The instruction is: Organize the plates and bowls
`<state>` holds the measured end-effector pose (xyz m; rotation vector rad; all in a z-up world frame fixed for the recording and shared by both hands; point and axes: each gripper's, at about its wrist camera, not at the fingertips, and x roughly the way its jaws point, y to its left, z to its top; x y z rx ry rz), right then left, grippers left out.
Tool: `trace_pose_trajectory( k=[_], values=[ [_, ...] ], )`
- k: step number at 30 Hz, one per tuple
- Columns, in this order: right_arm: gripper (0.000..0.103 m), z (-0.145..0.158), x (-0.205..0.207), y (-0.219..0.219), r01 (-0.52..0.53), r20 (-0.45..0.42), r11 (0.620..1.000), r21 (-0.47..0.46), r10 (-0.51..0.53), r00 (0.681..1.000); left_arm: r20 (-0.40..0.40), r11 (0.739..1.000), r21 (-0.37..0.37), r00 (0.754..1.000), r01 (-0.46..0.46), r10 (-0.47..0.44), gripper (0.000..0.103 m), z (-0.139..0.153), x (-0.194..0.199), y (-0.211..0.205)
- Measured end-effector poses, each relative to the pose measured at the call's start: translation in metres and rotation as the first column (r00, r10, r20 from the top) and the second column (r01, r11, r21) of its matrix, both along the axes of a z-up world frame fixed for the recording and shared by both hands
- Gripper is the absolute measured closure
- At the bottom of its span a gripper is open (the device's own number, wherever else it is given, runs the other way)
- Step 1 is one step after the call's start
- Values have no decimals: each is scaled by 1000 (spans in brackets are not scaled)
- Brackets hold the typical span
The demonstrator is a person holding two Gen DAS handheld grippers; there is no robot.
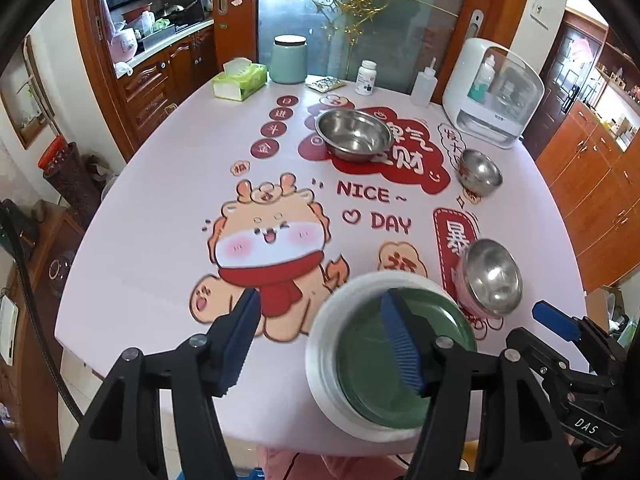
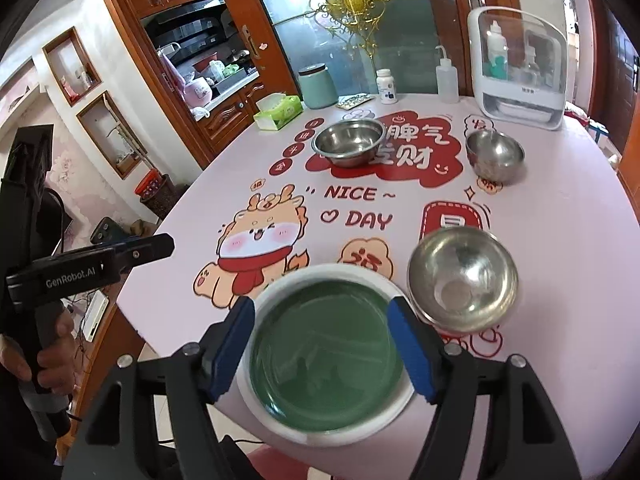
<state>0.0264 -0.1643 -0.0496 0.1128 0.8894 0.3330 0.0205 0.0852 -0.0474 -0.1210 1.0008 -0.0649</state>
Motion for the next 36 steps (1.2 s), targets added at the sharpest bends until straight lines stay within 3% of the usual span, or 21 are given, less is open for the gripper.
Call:
trace_pose_trajectory(
  k=[11,20,24,36],
  values=[
    [33,15,46,41,127,25,992,-19,-127,992,10,988,-58,990,140,-140,40,10,57,32],
    [32,23,89,87,228,49,971,-66,-225,973,5,956,-60,958,287,-287,40,12,117,65],
    [32,24,109,105,268,30,963,-41,-267,963,-3,942,-74,945,327,-328,39,15,144,81],
    [32,26,162,146,250,17,966,-61,-249,968,10,934,-78,937,350,-350,34,19,214,99]
  ],
)
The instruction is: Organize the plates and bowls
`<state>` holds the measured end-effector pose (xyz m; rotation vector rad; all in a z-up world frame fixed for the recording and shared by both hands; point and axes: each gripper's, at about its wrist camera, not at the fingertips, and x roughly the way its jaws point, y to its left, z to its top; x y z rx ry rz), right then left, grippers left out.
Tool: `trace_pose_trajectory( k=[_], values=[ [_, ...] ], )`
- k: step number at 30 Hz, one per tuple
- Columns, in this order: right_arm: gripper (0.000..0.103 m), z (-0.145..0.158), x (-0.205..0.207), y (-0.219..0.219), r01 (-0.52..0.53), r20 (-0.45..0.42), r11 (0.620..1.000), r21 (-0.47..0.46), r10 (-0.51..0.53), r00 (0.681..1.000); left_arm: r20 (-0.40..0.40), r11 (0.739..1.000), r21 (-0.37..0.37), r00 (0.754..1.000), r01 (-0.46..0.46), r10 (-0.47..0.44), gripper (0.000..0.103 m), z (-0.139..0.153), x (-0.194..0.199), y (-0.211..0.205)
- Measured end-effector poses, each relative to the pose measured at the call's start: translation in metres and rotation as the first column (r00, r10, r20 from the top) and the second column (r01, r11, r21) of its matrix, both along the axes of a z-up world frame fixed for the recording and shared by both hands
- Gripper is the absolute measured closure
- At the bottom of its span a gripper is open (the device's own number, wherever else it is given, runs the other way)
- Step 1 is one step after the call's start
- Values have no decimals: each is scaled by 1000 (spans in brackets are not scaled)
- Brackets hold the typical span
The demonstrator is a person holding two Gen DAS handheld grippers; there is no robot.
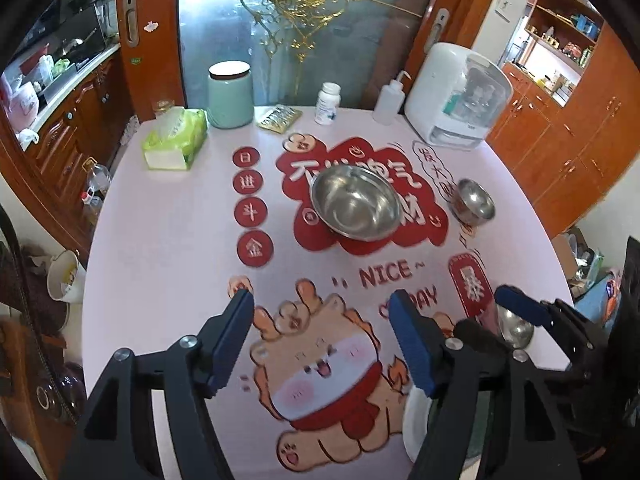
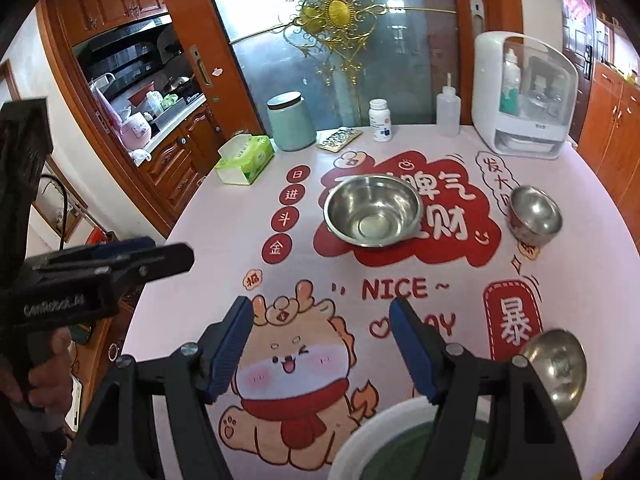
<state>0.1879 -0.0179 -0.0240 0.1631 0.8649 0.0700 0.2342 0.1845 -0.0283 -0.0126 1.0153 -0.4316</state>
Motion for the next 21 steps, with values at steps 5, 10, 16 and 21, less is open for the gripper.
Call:
trace_pose_trajectory(
  k=[5,10,16,21],
  values=[
    [32,-2,25,-4,16,-4,1000,8,-16,1000,6,1000,3,1000,-2,2,33,0,29,-5],
    [32,-3,52,-19,30,1,1000,7,-30,1000,-7,1000,12,1000,-8,8,28,-5,55,-12],
    [32,-14,84,-49,80,-15,996,26,-80,997,-55,999,37,998,-14,17,28,-25,87,-32],
    [32,-34,110,-80,122,-49,992,38,-120,992,-102,998,66,995,-13,19,28,-50,113,-52]
  ],
)
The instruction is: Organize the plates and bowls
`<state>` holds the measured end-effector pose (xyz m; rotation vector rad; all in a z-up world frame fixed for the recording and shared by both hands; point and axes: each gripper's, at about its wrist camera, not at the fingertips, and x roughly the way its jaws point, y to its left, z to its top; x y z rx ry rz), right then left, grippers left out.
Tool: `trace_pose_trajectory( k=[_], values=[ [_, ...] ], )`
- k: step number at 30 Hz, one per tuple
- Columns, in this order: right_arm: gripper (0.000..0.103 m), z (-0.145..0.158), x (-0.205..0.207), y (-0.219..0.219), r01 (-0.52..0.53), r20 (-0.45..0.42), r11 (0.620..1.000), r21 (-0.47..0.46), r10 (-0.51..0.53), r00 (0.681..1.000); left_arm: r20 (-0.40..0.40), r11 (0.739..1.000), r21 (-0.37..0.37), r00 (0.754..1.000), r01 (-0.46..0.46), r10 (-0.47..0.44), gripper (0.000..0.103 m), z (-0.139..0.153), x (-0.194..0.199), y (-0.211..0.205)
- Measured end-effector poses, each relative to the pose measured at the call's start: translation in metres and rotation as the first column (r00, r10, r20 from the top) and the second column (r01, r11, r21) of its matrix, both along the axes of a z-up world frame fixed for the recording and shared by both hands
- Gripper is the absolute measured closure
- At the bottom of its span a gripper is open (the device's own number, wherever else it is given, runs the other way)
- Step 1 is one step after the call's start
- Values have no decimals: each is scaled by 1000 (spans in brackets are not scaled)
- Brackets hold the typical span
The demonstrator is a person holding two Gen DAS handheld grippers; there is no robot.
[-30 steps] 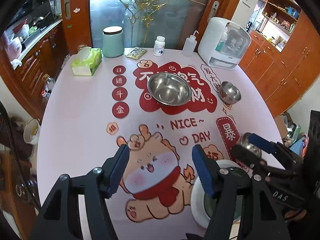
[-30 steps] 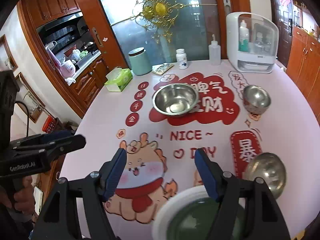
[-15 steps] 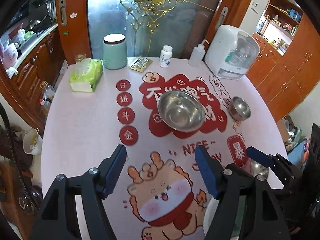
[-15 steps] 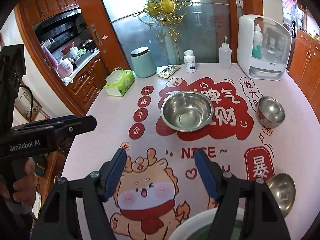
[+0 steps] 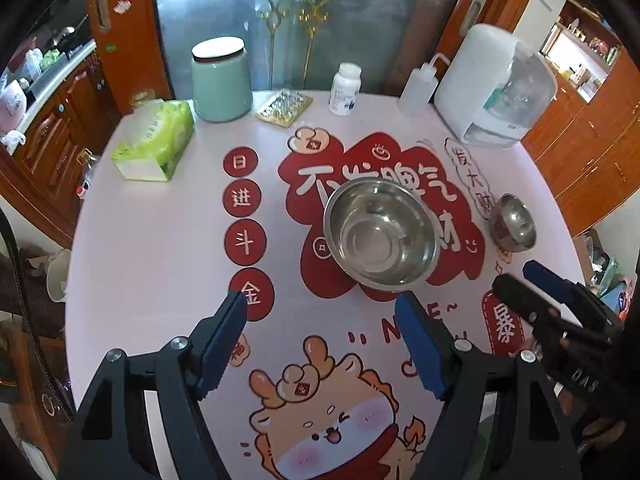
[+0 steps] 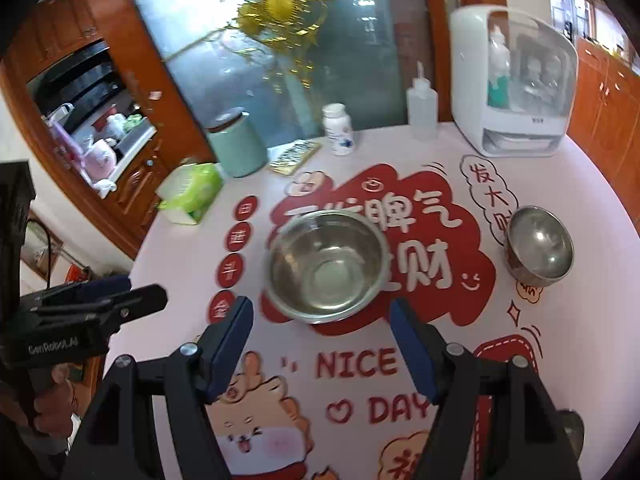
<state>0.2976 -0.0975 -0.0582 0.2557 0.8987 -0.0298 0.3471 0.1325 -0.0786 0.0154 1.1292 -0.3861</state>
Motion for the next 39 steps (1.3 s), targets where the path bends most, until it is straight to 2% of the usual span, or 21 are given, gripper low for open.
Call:
trace_pose_trajectory(
  k=[3,7,10,14,20,28,31,35,39],
  values=[
    [32,-16,12,-13,13,-29,1000,26,-12,1000,-32,1000,7,999,-5,5,28,-16,13,-10],
    [32,-44,26,-23,12,-77,994,105,-3,997,-71,1000,-9,997,6,-6,28,-39,28,-23],
    [32,-62,35,-25,18,-92,990,138,-6,996,-75,1000,-14,997,13,-14,28,-56,34,-31],
    [32,-82,43,-27,31,-101,982,187,-12,995,-67,998,-60,998,6,-10,28,-75,42,-37],
    [32,-103,49,-33,74,-113,964,254,-47,992,-56,999,-55,998,2,-6,28,-97,49,-46],
    [33,-116,50,-39,109,-122,951,291,-76,990,-93,996,-84,996,-23,15,28,-124,56,-50],
    [42,-118,51,-38,102,-122,951,293,-69,990,-106,996,-82,994,-28,19,34,-131,58,-50],
    [57,-123,53,-37,102,-124,952,289,-69,990,-115,996,-83,993,-29,20,37,-138,59,-52],
    [68,-124,53,-37,91,-112,952,294,-60,992,-115,993,-112,993,-27,14,48,-140,60,-53]
  ],
)
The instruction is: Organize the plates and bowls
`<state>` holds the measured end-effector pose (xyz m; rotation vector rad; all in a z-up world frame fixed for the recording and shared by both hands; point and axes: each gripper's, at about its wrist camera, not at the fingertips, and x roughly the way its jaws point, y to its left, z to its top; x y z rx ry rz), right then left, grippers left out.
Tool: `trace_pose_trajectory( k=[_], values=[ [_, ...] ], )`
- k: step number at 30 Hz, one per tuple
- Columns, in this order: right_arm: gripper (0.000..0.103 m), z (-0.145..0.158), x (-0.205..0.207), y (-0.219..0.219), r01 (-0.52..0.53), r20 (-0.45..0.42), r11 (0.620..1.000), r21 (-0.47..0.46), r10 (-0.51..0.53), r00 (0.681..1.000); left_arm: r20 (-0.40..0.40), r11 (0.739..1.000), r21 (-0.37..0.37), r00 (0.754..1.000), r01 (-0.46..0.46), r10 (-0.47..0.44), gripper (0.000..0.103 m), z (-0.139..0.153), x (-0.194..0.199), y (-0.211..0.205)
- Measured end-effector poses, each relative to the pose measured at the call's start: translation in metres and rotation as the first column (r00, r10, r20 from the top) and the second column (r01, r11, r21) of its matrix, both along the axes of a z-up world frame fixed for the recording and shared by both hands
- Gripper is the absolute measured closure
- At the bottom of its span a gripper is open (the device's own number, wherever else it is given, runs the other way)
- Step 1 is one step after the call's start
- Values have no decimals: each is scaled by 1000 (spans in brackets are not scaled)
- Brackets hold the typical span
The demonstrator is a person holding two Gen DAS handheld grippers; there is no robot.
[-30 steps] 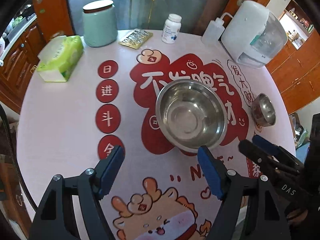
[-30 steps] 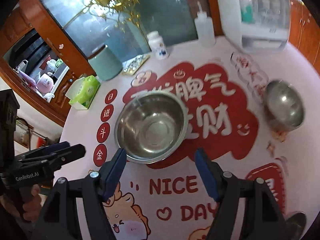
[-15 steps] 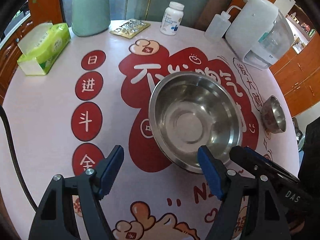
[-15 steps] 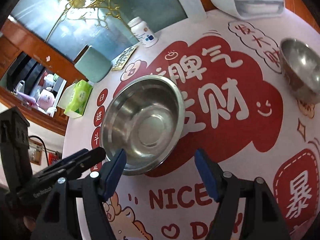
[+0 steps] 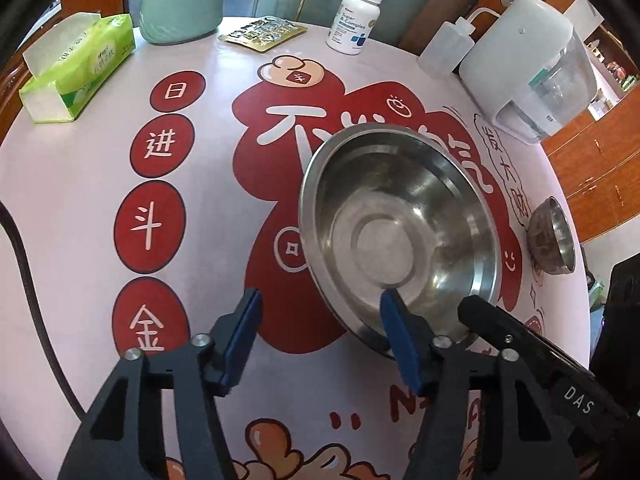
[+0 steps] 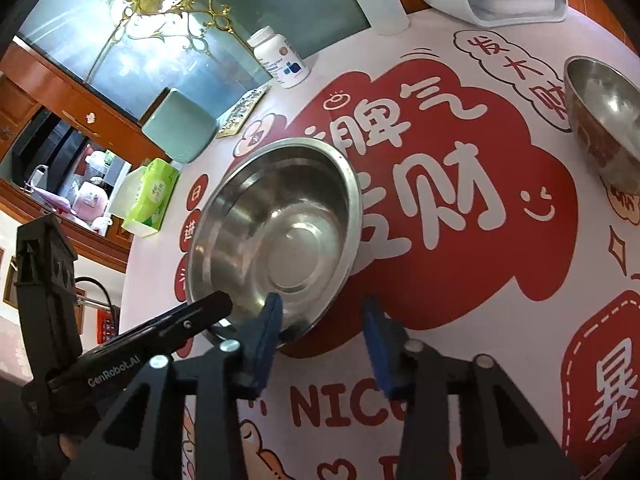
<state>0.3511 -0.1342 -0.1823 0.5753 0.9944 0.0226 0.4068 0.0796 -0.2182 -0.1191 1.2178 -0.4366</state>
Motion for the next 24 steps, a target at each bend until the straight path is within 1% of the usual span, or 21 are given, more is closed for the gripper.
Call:
trace_pose_trajectory(
  k=[4,8,10,12,15,18,24],
  values=[
    [74,0,0,2,-13,7,1000,-10,13,1000,7,1000,4,1000,12,-12,58,-1,-1,-4],
    [82,-1,0,4,-25,8,1000,-10,25,1000,6,1000,-3,1000,19,-19,68,-3,-3,-7],
    [85,-1,1,7,-40,7,999,-7,40,999,0,999,-4,999,33,-33,80,-4,-4,-9],
    [85,1,1,10,-52,6,998,-35,52,999,1,999,5,999,37,-37,81,-4,-6,-11],
    [85,1,0,9,-55,5,998,-35,56,998,1,999,4,999,36,-36,81,-5,-8,-10],
    [85,3,-1,12,-66,-6,996,-58,66,998,-6,999,2,999,40,-40,81,-5,-11,-9],
    [85,4,-7,18,-82,-21,995,-50,81,996,-22,999,0,999,37,-37,81,-3,-18,-2]
  ],
)
